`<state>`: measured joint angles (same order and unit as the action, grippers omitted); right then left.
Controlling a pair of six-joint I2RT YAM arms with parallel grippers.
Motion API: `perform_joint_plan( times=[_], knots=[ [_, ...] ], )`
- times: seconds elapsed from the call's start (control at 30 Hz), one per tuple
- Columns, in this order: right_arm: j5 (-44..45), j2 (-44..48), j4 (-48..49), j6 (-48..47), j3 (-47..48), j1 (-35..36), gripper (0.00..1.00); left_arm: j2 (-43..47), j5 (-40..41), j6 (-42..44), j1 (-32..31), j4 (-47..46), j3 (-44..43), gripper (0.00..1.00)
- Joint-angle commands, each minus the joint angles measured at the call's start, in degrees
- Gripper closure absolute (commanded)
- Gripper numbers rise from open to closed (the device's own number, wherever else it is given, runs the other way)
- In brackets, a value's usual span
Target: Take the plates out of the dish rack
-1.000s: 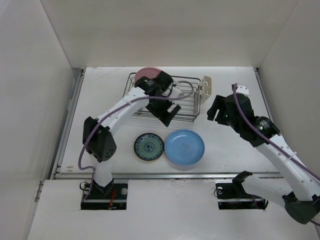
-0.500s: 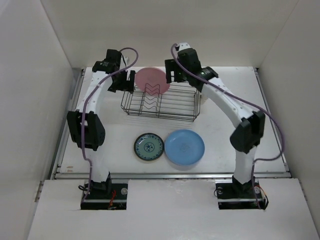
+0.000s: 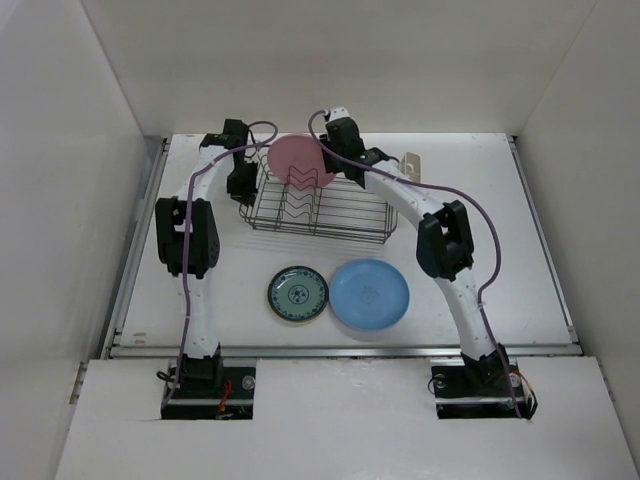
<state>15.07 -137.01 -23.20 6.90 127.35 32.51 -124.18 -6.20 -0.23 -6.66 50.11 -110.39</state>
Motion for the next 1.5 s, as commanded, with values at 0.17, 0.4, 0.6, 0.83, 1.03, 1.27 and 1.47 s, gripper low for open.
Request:
perform_joint_plan(
  times=[0.17, 0.4, 0.6, 0.83, 1.03, 1.27, 1.47],
  knots=[
    [4.6, 6.9, 10.5, -3.6, 0.1, -0.2, 1.00, 0.3, -4.6, -2.3, 0.6, -1.2, 0.7, 1.00],
    [6.9, 12.5, 13.5, -5.6, 0.8, -0.2, 1.00, 0.3, -6.9, -4.7, 0.6, -2.2, 0.8, 1.00],
    [5.7, 17.8, 16.8, -5.6, -1.8, -0.2, 1.00, 0.3, -6.9, -4.7, 0.6, -2.2, 0.8, 1.00],
    [-1.7, 29.2, 6.9, -3.0, -13.1, 0.5, 1.00, 0.3, -6.9, -4.7, 0.6, -0.4, -1.1, 1.00],
    [-14.5, 48.7, -11.6, 2.5, -30.5, 0.5, 1.00, 3.9, -6.9, -2.2, 1.1, -1.1, -1.1, 0.84],
    [-21.5, 63.8, -24.0, 16.2, -58.5, 0.5, 1.00, 6.8, -6.9, 1.3, 1.1, 0.7, -3.1, 0.61],
    [-19.4, 70.4, -23.5, 23.2, -69.7, 0.5, 0.86, 9.7, -6.4, 3.5, 1.1, 0.7, -3.1, 0.52]
  ],
)
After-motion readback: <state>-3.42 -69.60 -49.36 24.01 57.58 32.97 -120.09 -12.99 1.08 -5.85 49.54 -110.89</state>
